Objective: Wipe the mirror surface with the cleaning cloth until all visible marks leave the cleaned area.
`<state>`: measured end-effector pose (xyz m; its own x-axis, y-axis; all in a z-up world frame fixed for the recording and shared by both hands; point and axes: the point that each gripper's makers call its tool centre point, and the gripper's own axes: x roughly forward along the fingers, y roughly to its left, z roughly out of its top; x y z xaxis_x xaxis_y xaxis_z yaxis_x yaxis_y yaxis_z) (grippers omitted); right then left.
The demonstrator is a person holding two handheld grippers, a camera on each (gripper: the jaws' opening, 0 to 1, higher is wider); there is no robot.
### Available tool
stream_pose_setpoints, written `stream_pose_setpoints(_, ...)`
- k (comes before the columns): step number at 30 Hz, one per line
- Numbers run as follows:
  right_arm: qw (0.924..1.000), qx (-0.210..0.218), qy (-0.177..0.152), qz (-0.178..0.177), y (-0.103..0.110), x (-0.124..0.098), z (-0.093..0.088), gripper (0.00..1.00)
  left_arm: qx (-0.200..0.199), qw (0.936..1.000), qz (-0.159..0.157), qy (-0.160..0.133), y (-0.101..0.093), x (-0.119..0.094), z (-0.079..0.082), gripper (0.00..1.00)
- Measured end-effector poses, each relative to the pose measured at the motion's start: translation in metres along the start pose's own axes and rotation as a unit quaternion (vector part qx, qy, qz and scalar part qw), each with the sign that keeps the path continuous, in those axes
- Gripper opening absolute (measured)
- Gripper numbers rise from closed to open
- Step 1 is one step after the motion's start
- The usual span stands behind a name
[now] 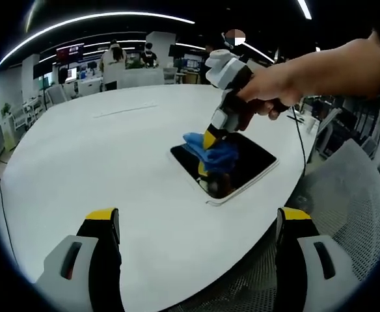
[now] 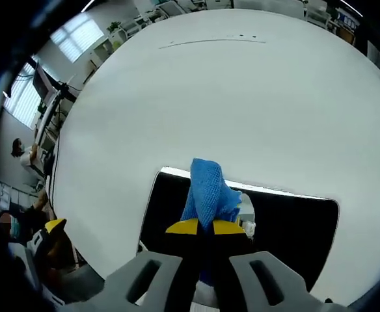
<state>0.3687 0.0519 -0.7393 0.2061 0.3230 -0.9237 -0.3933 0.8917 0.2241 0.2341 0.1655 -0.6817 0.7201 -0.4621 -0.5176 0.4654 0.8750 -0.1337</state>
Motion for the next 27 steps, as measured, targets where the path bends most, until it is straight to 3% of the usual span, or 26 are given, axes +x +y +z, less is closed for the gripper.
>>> stream_pose_setpoints(27, 1.0, -0.004, 0.005, 0.006, 0.021, -0.016, -0.06, 0.0, 0.002, 1.0, -0.002, 0.003, 0.0, 0.001, 0.0, 0.99)
